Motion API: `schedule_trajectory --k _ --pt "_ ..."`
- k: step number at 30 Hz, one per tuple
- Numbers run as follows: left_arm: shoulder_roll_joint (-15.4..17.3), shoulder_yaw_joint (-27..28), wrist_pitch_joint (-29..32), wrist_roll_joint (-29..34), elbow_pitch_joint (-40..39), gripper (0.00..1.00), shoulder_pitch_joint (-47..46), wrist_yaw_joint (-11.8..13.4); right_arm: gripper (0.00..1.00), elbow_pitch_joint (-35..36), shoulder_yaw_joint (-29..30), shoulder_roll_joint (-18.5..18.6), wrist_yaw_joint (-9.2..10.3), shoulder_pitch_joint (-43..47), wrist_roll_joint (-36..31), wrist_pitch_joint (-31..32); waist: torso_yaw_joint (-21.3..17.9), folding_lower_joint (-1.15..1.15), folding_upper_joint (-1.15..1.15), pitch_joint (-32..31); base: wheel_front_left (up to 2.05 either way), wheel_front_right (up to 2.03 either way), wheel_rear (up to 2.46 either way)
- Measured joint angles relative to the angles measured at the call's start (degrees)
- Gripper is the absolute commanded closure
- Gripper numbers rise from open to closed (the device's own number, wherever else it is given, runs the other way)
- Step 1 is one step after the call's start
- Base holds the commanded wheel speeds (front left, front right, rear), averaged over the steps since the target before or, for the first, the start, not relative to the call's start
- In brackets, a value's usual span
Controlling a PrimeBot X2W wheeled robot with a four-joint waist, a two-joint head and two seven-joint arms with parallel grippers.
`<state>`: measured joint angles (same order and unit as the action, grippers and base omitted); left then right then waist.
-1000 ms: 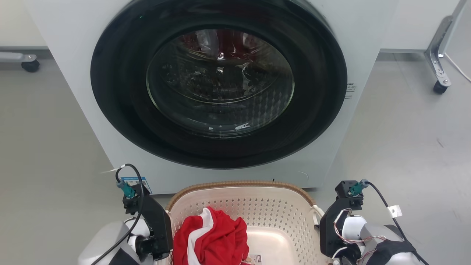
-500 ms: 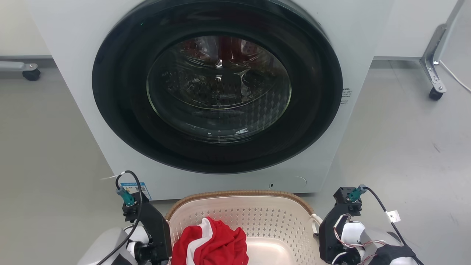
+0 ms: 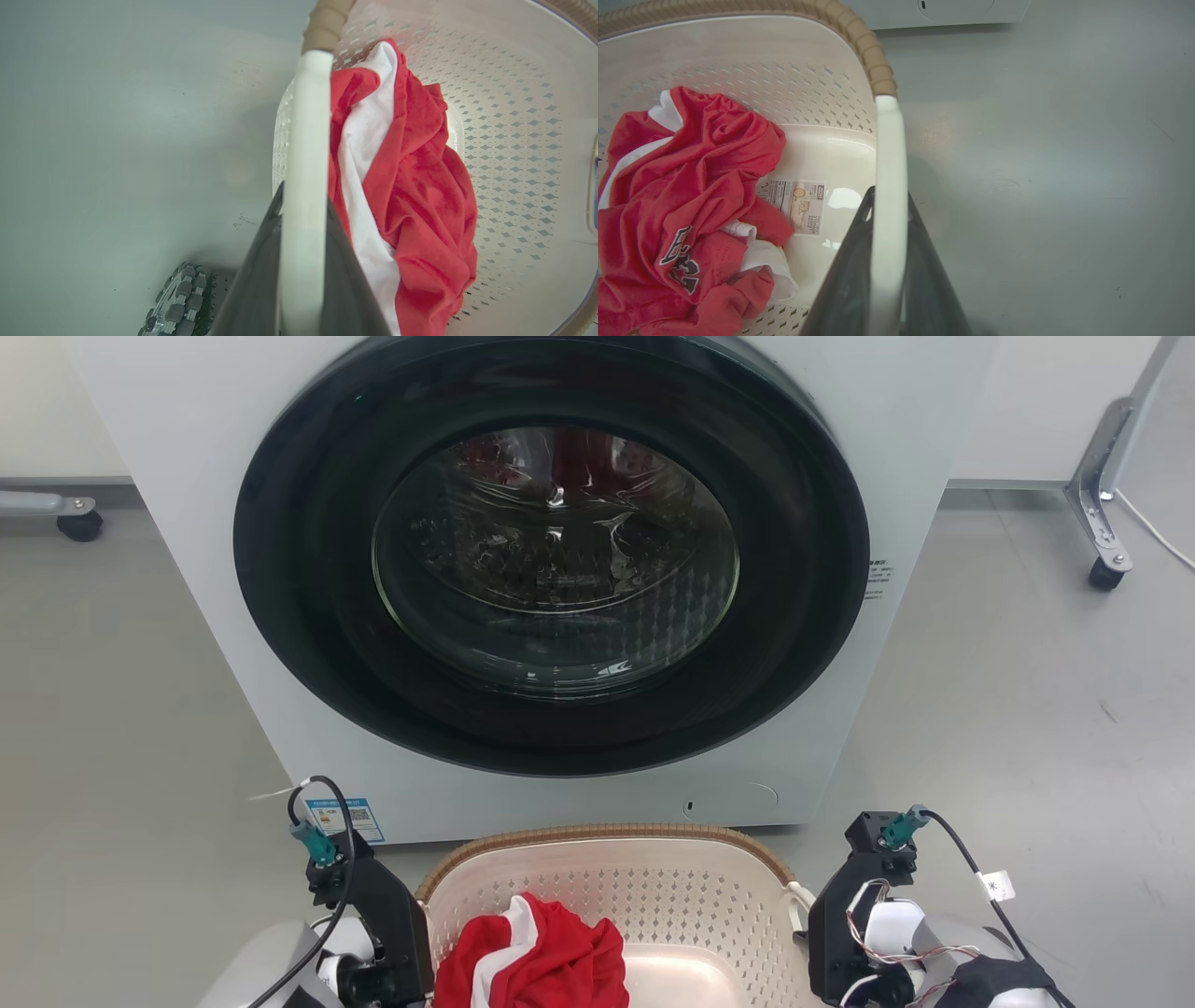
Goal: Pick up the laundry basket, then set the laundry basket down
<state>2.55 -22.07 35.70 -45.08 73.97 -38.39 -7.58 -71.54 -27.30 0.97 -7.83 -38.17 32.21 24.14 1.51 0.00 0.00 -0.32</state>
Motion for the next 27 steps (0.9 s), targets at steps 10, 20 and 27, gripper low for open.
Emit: schedule_trajectory --k 10,20,27 --pt "0.1 -0.1 0.0 -0.2 0.0 1.00 0.0 0.0 1.00 0.1 -0.7 0.0 0.00 0.0 0.6 0.1 0.0 0.00 0.00 0.0 0.00 0.00 0.00" --pt "0.2 -0.2 0.0 -0.2 0.1 1.00 0.0 0.0 1.00 0.2 -1.1 0.0 0.01 0.0 1.2 0.5 0.0 0.00 0.00 0.0 0.00 0.00 0.00" --pt "0.2 -0.3 -0.4 -0.2 0.1 1.00 0.0 0.0 1.00 0.2 -1.4 0.1 0.01 0.0 1.5 0.4 0.0 0.00 0.00 0.1 0.00 0.00 0.00"
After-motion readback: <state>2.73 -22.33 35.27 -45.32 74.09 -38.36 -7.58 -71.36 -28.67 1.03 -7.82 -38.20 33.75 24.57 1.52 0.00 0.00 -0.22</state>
